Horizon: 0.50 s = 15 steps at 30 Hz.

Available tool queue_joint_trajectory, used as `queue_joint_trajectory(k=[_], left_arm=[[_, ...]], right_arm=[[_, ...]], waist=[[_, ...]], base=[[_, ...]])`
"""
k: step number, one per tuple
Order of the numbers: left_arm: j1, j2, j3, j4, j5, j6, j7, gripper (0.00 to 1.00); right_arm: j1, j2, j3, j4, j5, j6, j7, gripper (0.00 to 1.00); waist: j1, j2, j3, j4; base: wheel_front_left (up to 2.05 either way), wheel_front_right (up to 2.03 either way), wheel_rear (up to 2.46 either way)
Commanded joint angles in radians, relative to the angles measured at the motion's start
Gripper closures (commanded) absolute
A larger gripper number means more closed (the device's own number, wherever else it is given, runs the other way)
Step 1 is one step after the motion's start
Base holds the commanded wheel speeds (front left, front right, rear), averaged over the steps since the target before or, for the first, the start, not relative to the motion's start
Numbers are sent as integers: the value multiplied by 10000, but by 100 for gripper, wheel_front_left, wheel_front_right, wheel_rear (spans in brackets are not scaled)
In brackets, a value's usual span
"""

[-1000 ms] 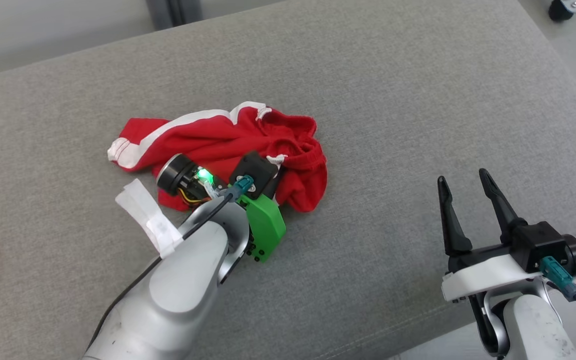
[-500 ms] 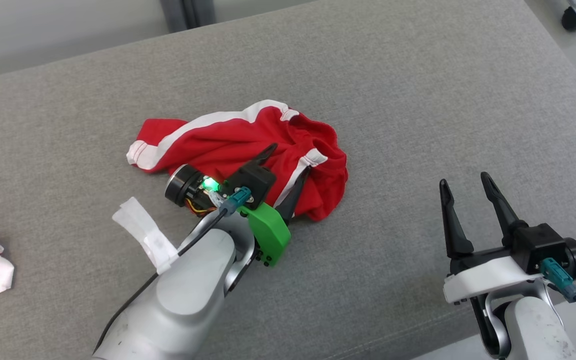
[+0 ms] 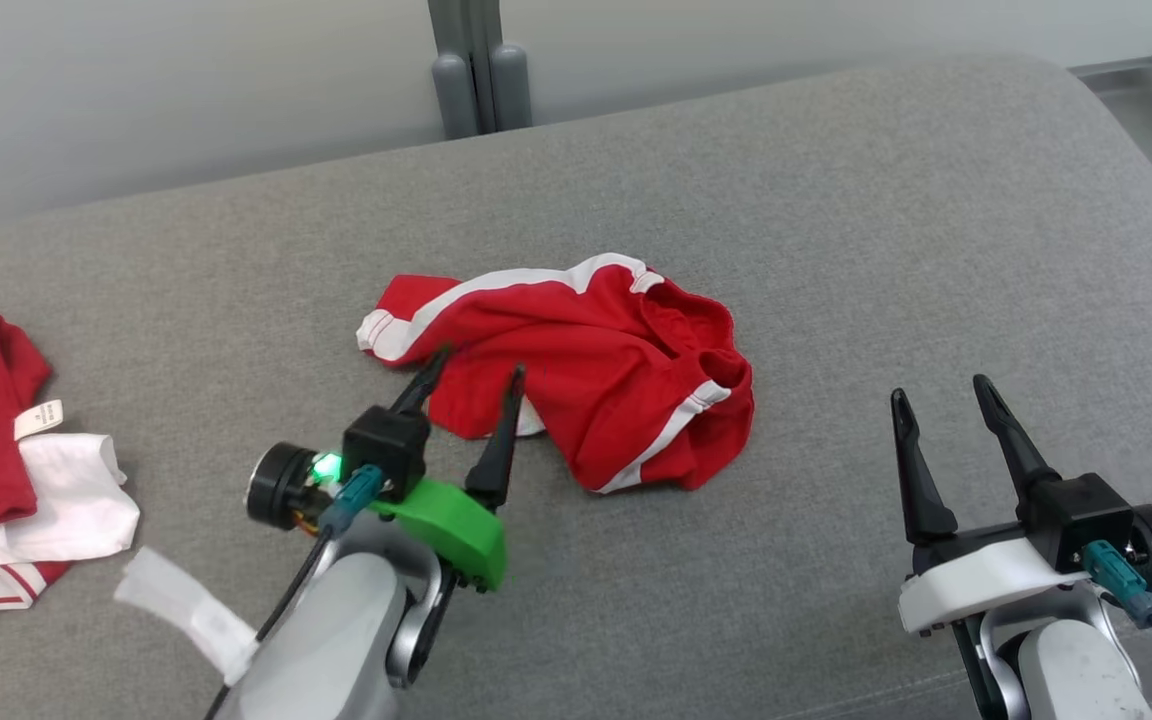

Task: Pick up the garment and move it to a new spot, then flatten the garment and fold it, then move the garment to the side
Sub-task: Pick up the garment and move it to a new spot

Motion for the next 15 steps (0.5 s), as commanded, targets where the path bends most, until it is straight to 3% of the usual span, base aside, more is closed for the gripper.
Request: queue_joint_trajectory(k=[1, 8, 15], left_arm=[[482, 156, 257, -253, 5, 140, -35, 0], [2744, 362, 1892, -1612, 35, 618, -40, 0], [4109, 130, 3284, -2262, 159, 597, -41, 0]], right_arm=[[153, -29, 6, 10, 50, -10, -35, 0], [508, -30, 74, 56, 129, -10, -35, 0], [794, -29, 212, 77, 229, -10, -35, 0]], waist=[[0, -1, -401, 318], [0, -1, -725, 537], [0, -1, -985, 664]], base=[[0, 0, 0], [0, 0, 0], [0, 0, 0]])
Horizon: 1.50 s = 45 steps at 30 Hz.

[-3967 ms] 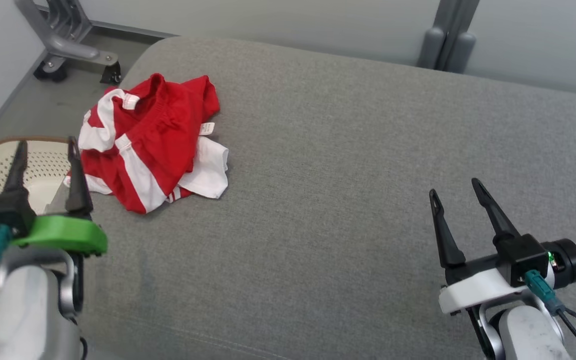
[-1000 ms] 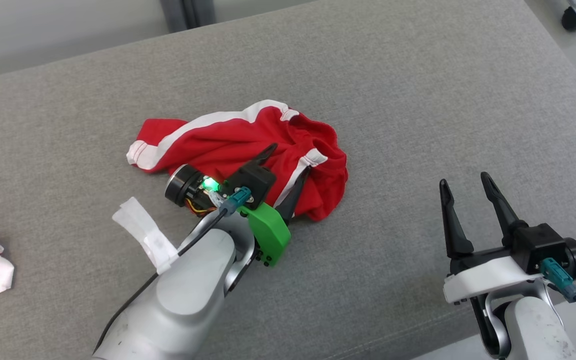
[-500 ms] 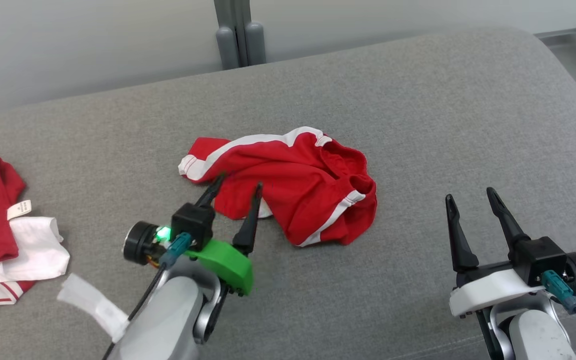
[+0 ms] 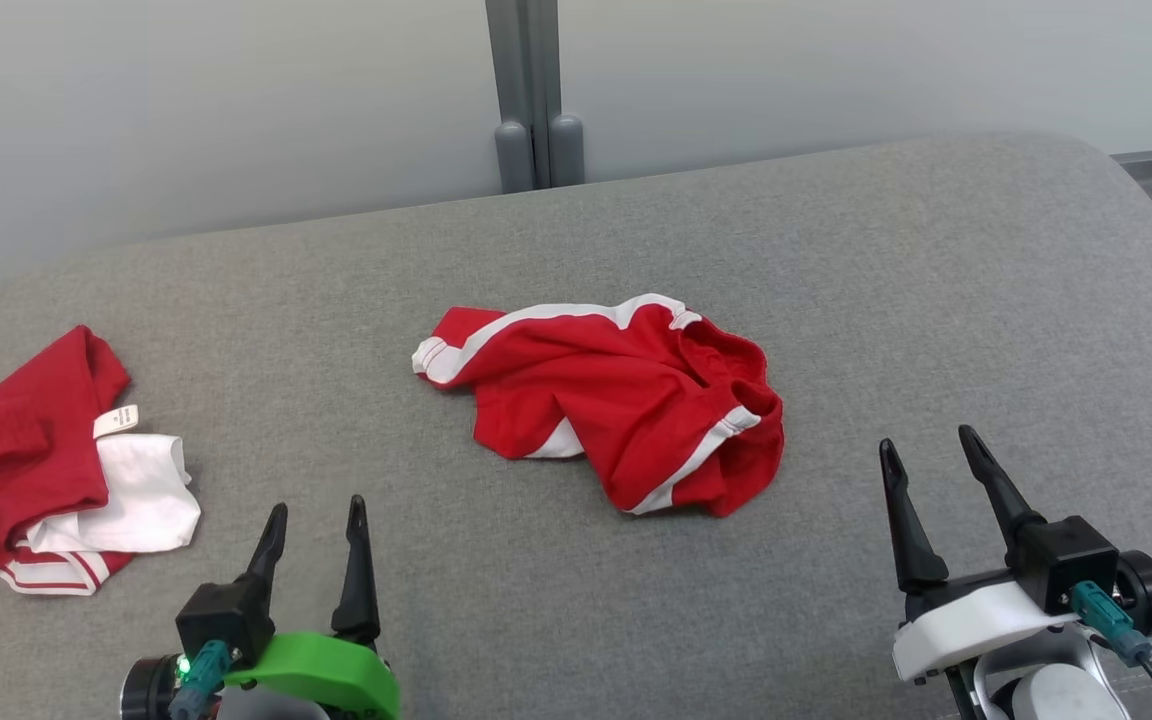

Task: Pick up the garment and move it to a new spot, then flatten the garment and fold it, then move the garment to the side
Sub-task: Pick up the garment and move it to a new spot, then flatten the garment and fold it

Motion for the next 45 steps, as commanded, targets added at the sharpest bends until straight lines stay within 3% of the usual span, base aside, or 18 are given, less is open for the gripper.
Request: queue_joint_trajectory(k=[1, 10, 27, 34, 40, 41, 42, 44, 45], left_arm=[[277, -56, 194, -95, 88, -28, -30, 0], [585, -396, 841, -168, 469, -369, -33, 0], [221, -644, 1075, 61, 929, -719, -33, 0], [-103, -674, 967, 87, 929, -802, -34, 0], [-258, -682, 787, 13, 762, -755, -21, 0], [-262, -681, 768, -3, 721, -726, -21, 0], [-268, -680, 754, -7, 722, -718, -21, 0], [-260, -681, 739, -16, 715, -690, -21, 0], [-257, -682, 736, -24, 702, -681, -21, 0]], right_arm=[[131, -30, 5, 4, 98, -10, -35, 0], [5, -29, 211, 242, 425, -10, -35, 0], [-396, -26, 432, 601, 102, -10, -35, 0], [-1582, -30, 981, 1852, -540, -10, -35, 0], [-2712, -29, 1212, 4055, -797, -10, -33, 0], [-2819, -29, 1252, 4290, -774, -10, -35, 20], [-2937, -32, 1277, 4564, -729, -10, -33, 57], [-3177, -35, 1258, 4841, -635, -10, -35, 100], [-3297, -33, 1232, 4929, -569, -10, -35, 100]], waist=[[0, 0, -74, 67], [0, 0, -129, 130], [0, 0, 121, 433], [0, 0, 588, 1065], [0, 0, 800, 1738], [0, 0, 812, 1802], [0, 0, 822, 1875], [0, 0, 834, 1975], [0, 0, 843, 2010]], base=[[0, 0, 0], [0, 0, 0], [0, 0, 0], [0, 0, 0], [0, 0, 0], [0, 0, 0], [0, 0, 0], [0, 0, 0], [0, 0, 0]])
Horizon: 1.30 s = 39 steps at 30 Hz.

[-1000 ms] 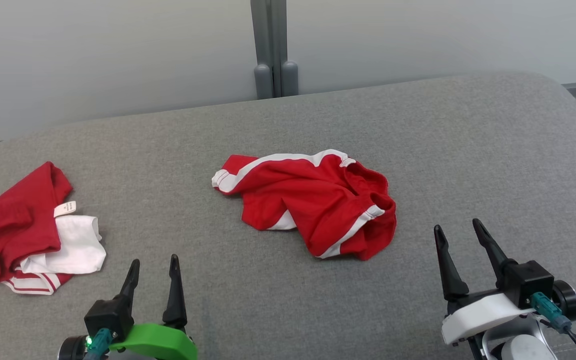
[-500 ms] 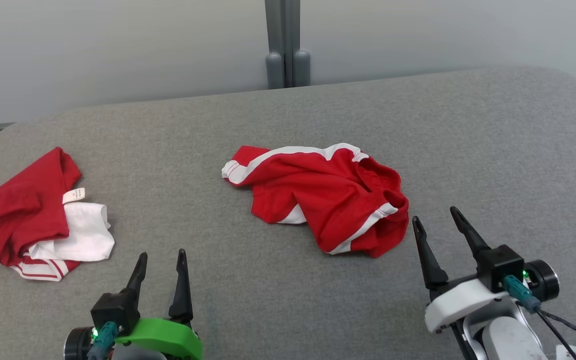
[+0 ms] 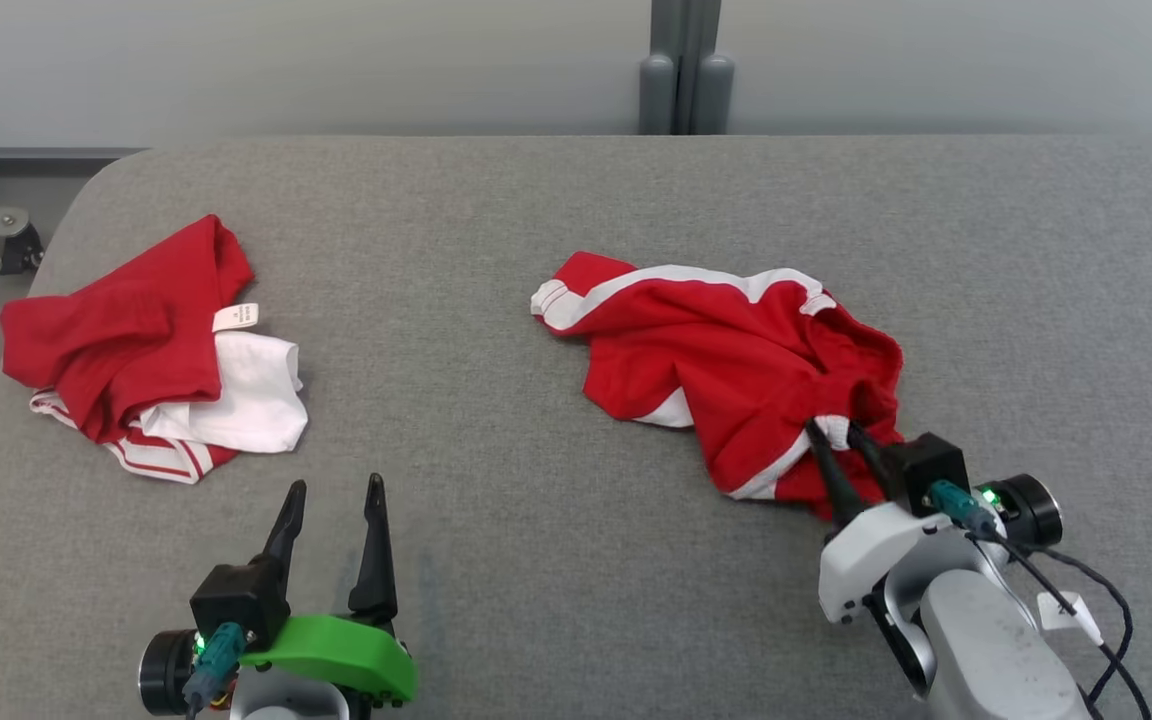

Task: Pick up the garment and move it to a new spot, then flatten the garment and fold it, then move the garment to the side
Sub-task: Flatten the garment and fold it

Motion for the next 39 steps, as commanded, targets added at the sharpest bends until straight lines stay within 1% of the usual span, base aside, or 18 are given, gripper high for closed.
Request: queue_joint_trajectory(k=[1, 4, 6, 10, 14, 17, 21, 23, 24, 25, 26, 27, 33, 35, 39], left_arm=[[-118, 12, 7, -54, -9, 45, -6, 0], [-90, 12, -4, -62, -8, 60, -6, 0], [-63, 11, -34, -84, -6, 73, -6, 0], [-98, 11, -115, -102, -5, 34, -6, 0], [-132, 10, -225, -124, -18, 32, -6, 0], [-100, 12, -226, -134, -16, 48, -6, 0], [-39, 10, -218, -124, 22, 48, -6, 0], [-36, 12, -239, -123, 50, 21, -6, 0], [-39, 11, -247, -131, 73, 5, -6, 0], [-46, 11, -267, -132, 89, -1, -6, 0], [-49, 11, -275, -130, 102, -2, -6, 0], [-42, 11, -283, -131, 111, 5, -6, 0], [47, 13, -218, -167, 149, -31, -6, 0], [70, 13, -210, -199, 155, -44, -6, 0], [133, 13, -213, -268, 132, -100, -6, 0]], right_arm=[[-265, -38, -73, 49, 170, -10, -35, 100], [-570, -63, -401, -55, 315, -10, -35, 100], [-791, -175, -868, -155, 375, -12, -35, 100], [-1118, -445, -2219, -45, 176, -12, -35, 100], [-1212, -680, -3569, 511, -253, -12, -35, 100], [-1044, -635, -4493, 838, -572, -12, -35, 100], [-745, -459, -5156, 1072, -881, -12, -35, 100], [-664, -396, -5319, 1055, -981, -12, -35, 100], [-616, -362, -5381, 983, -1021, -12, -35, 80], [-558, -323, -5415, 929, -1047, -12, -35, 53], [-474, -273, -5447, 869, -1057, -12, -35, 6], [-407, -237, -5461, 812, -1049, -12, -35, 0], [59, -104, -5338, 10, -789, -12, -33, 0], [335, -68, -5190, -509, -569, -12, -35, 0], [1105, -39, -4763, -2113, -301, -12, -35, 0]], waist=[[0, 0, 93, 183], [0, 0, 113, 233], [0, 0, 124, 255], [0, 0, 171, 299], [0, 0, 201, 348], [0, 0, 216, 342], [0, 0, 232, 266], [0, 0, 232, 208], [0, 0, 231, 173], [0, 0, 227, 145], [0, 0, 212, 104], [0, 0, 197, 75], [0, 0, 10, -219], [0, 0, -79, -326], [0, 0, -256, -553]], base=[[0, 0, 0], [0, 0, 0], [0, 0, 0], [0, 0, 0], [0, 0, 0], [0, 0, 0], [0, 0, 0], [0, 0, 0], [0, 0, 0], [0, 0, 0], [0, 0, 0], [0, 0, 0], [0, 0, 0], [0, 0, 0], [0, 0, 0]])
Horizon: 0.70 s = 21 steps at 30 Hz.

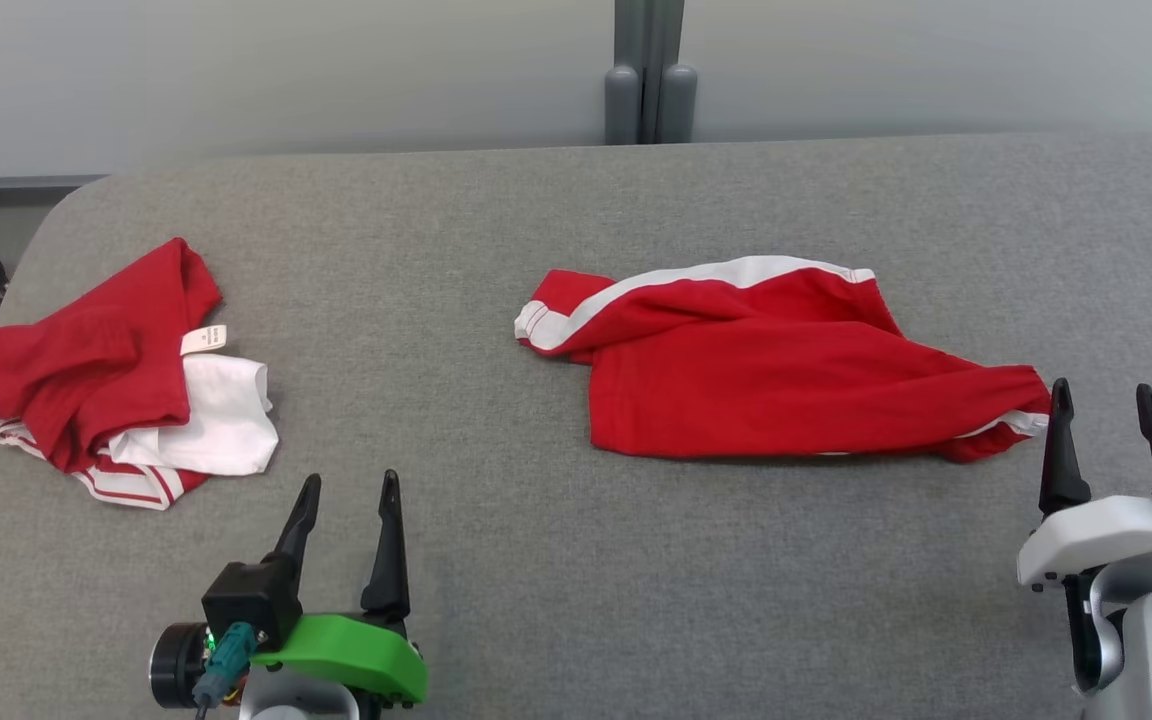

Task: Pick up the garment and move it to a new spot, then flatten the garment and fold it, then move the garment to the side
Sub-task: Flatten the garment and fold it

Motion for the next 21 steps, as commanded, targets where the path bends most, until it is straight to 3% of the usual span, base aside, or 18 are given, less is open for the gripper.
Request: queue_joint_trajectory(k=[1, 7, 16, 21], left_arm=[[112, 16, -31, -22, 98, -56, -6, 0], [-158, 18, -456, 299, 139, -287, -6, 0], [-1698, 21, -1560, 2298, 176, -633, -5, 0], [-2763, 27, -2053, 3739, -65, -662, 41, 0]], right_arm=[[413, 1, 114, -410, 283, -14, -33, 0], [1221, 6, 945, -1775, 1090, -14, -33, 0], [1049, 6, 2268, -2052, 1654, -14, -33, 0], [859, 4, 2443, -2051, 1711, -14, -33, 0]], waist=[[0, 0, -176, -215], [0, 0, -174, -672], [0, 0, 641, -1853], [0, 0, 1192, -2489]], base=[[0, 0, 0], [0, 0, 0], [0, 0, 0], [0, 0, 0]])
